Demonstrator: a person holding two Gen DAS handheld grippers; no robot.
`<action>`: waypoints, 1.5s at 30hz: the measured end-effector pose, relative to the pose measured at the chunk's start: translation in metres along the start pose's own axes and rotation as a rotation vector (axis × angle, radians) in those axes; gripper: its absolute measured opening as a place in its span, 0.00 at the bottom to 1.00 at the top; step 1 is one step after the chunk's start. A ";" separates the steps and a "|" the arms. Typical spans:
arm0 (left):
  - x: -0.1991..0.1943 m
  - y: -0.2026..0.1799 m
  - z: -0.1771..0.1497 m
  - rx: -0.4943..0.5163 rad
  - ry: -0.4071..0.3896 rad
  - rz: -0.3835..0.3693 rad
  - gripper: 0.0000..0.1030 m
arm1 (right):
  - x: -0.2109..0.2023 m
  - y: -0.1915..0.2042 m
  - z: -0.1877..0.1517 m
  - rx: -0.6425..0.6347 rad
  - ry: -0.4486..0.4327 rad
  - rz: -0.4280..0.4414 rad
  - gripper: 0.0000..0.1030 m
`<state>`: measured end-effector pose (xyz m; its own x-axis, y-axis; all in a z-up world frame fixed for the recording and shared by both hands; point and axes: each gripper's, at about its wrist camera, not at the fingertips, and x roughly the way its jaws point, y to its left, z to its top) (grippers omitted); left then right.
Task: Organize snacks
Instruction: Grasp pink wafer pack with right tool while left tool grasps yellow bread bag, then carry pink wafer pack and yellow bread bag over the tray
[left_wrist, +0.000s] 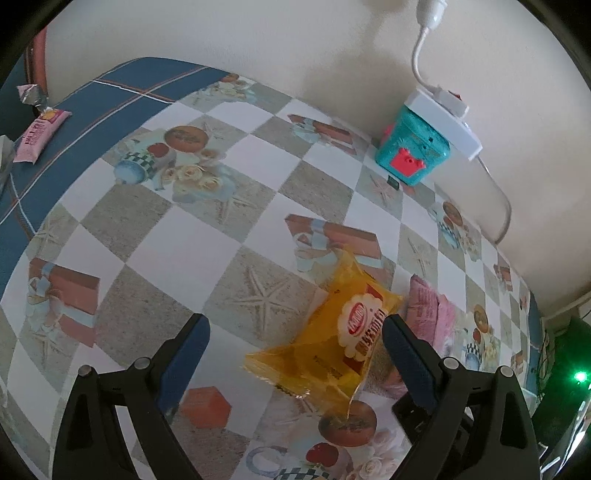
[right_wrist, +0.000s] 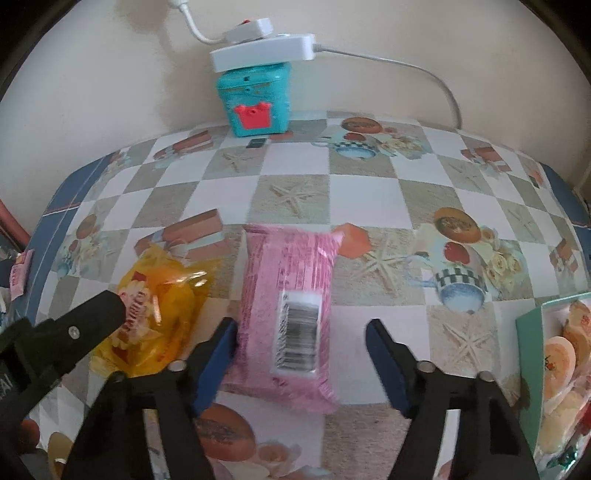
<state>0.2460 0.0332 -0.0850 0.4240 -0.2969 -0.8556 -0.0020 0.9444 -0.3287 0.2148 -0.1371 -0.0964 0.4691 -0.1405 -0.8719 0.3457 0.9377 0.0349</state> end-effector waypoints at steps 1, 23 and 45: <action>0.002 -0.002 -0.001 0.008 0.003 0.000 0.92 | 0.001 -0.003 -0.001 0.004 0.005 -0.008 0.57; 0.015 -0.043 -0.023 0.146 0.042 0.099 0.49 | -0.005 -0.034 -0.020 0.035 0.026 -0.044 0.51; -0.068 -0.048 -0.049 0.106 0.063 0.199 0.43 | -0.086 -0.051 -0.063 0.052 0.038 -0.049 0.46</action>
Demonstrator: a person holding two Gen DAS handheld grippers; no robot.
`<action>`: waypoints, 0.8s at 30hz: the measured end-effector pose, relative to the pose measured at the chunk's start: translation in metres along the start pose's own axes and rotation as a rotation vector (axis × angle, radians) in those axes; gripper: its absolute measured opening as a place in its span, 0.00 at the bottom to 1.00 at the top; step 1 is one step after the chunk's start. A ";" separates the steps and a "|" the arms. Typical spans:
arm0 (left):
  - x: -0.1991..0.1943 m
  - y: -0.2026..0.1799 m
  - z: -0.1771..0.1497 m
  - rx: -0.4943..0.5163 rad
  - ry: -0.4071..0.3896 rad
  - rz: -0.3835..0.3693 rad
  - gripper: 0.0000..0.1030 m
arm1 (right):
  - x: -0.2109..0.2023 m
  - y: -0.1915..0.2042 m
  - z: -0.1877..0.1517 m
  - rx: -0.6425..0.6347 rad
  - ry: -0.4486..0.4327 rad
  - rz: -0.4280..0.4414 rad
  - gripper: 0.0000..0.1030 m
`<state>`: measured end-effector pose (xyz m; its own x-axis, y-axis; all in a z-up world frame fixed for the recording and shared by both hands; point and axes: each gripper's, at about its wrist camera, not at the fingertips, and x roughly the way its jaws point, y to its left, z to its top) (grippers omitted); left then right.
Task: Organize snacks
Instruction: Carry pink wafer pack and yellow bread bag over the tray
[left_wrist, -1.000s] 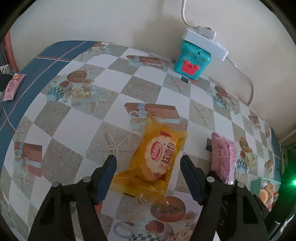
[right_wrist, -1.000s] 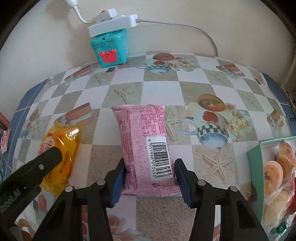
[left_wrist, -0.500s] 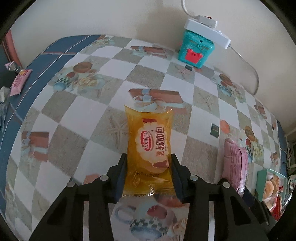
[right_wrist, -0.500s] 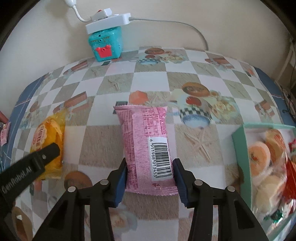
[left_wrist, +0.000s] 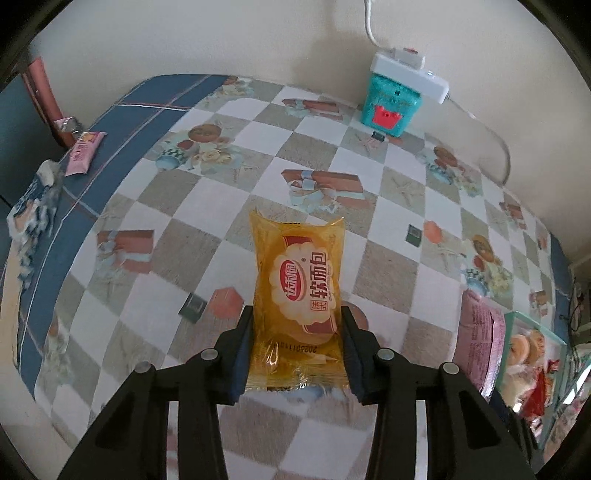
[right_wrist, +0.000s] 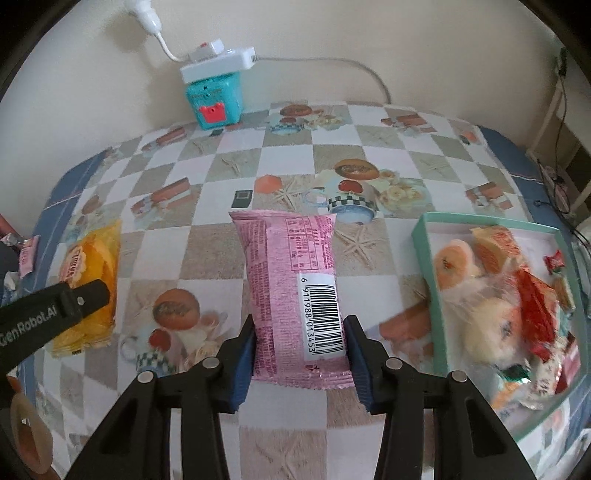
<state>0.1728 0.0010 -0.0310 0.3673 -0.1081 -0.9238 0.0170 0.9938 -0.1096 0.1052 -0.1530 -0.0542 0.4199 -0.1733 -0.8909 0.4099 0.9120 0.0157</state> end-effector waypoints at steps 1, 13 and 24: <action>-0.009 -0.001 -0.004 -0.005 -0.011 -0.004 0.43 | -0.007 -0.002 -0.003 0.001 -0.006 0.000 0.46; -0.066 -0.030 -0.043 0.030 -0.083 -0.027 0.43 | -0.062 -0.033 -0.037 0.035 -0.051 0.013 0.46; -0.092 -0.052 -0.070 0.060 -0.122 -0.046 0.43 | -0.096 -0.069 -0.055 0.107 -0.103 0.011 0.46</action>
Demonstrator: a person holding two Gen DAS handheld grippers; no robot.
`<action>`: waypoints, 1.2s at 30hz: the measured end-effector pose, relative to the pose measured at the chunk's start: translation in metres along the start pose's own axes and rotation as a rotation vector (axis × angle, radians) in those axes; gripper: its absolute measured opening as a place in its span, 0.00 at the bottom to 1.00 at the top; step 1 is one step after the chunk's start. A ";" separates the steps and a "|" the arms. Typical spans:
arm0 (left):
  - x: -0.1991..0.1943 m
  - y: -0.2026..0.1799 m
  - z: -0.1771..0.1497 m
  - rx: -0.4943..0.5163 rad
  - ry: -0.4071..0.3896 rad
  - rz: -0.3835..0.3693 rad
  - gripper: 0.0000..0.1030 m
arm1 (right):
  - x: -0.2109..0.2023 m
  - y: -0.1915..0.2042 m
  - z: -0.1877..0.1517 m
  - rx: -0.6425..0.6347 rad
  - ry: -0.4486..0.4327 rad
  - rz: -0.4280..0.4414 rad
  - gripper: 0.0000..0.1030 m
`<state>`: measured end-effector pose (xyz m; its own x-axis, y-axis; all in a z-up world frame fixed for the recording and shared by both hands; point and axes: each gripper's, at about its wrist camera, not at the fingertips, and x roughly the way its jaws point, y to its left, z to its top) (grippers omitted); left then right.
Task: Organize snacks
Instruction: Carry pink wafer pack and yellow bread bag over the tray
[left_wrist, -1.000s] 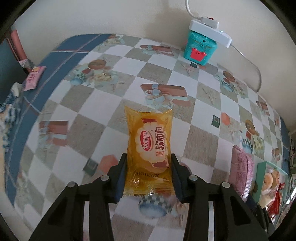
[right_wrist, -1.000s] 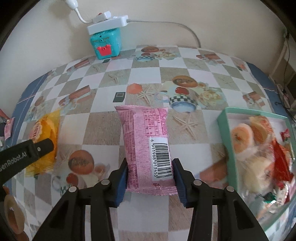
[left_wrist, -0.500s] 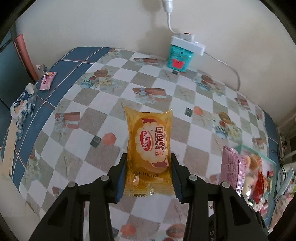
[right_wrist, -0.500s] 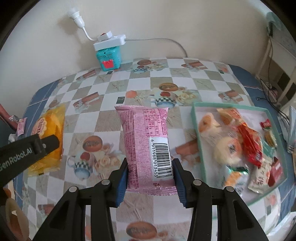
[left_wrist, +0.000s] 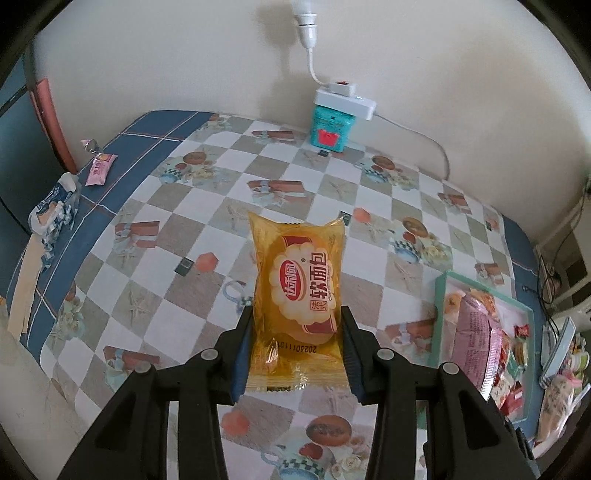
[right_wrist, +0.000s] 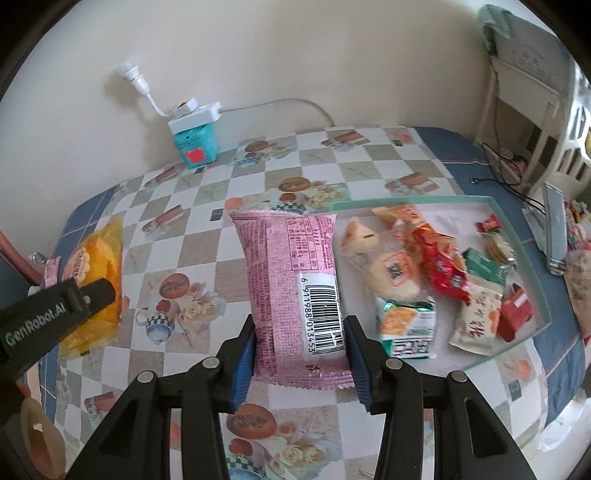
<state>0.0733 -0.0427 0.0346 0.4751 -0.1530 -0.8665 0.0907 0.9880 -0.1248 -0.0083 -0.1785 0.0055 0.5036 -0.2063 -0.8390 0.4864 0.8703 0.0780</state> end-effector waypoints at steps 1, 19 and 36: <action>-0.002 -0.004 -0.002 0.008 0.000 -0.004 0.43 | -0.002 -0.004 0.000 0.007 -0.002 -0.001 0.46; -0.019 -0.073 -0.025 0.163 -0.028 -0.045 0.43 | -0.011 -0.117 0.009 0.247 -0.018 -0.059 0.46; -0.029 -0.155 -0.064 0.373 -0.039 -0.119 0.43 | -0.009 -0.205 -0.001 0.430 -0.008 -0.111 0.47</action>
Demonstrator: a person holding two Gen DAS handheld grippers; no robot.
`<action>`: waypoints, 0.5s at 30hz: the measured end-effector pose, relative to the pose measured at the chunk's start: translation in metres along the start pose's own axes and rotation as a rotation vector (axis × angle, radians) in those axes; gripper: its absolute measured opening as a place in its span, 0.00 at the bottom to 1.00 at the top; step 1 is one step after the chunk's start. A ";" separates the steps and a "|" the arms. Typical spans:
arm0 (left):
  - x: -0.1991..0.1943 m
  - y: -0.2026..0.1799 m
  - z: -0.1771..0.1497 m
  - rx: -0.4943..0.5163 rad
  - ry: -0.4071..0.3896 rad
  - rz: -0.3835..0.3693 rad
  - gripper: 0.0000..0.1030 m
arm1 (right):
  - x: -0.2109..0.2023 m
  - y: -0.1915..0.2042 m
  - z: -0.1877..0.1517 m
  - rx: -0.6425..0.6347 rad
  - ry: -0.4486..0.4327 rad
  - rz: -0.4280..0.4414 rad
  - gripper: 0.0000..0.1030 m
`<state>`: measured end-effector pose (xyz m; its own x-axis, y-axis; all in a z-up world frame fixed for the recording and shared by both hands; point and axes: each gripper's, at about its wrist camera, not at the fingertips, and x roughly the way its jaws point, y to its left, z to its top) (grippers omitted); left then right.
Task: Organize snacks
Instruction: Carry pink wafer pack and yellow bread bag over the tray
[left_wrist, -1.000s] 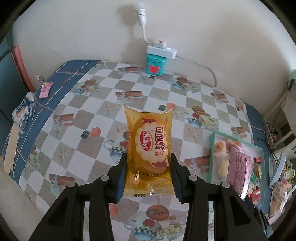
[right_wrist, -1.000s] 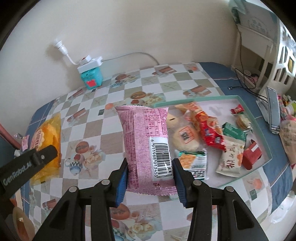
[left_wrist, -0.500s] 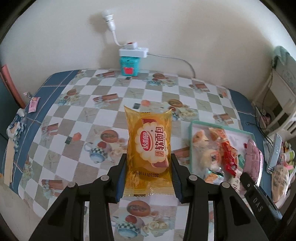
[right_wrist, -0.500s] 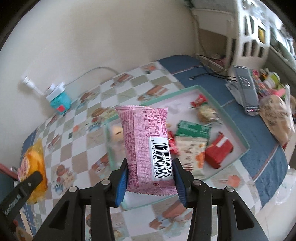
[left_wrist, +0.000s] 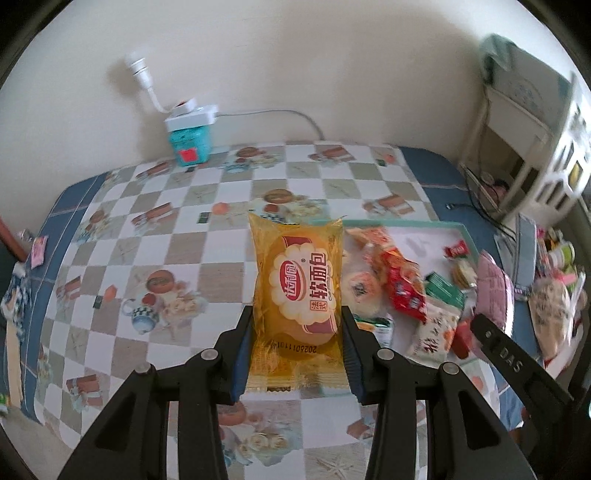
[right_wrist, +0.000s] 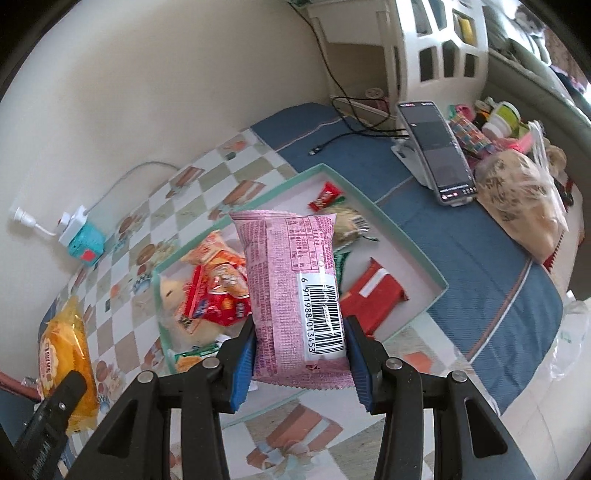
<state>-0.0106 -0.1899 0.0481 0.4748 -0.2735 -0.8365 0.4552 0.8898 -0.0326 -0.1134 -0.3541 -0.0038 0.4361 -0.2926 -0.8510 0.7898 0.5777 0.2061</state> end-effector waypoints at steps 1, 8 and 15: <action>0.000 -0.007 -0.002 0.019 -0.002 -0.005 0.43 | 0.001 -0.003 0.001 0.005 0.002 -0.001 0.47; 0.010 -0.041 -0.009 0.105 -0.002 -0.026 0.43 | 0.013 -0.021 0.004 0.029 0.022 -0.007 0.47; 0.022 -0.062 -0.016 0.162 0.006 -0.042 0.43 | 0.027 -0.030 0.003 0.039 0.046 -0.006 0.47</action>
<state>-0.0399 -0.2455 0.0229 0.4484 -0.3070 -0.8395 0.5902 0.8070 0.0201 -0.1237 -0.3820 -0.0318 0.4114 -0.2602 -0.8736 0.8089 0.5460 0.2183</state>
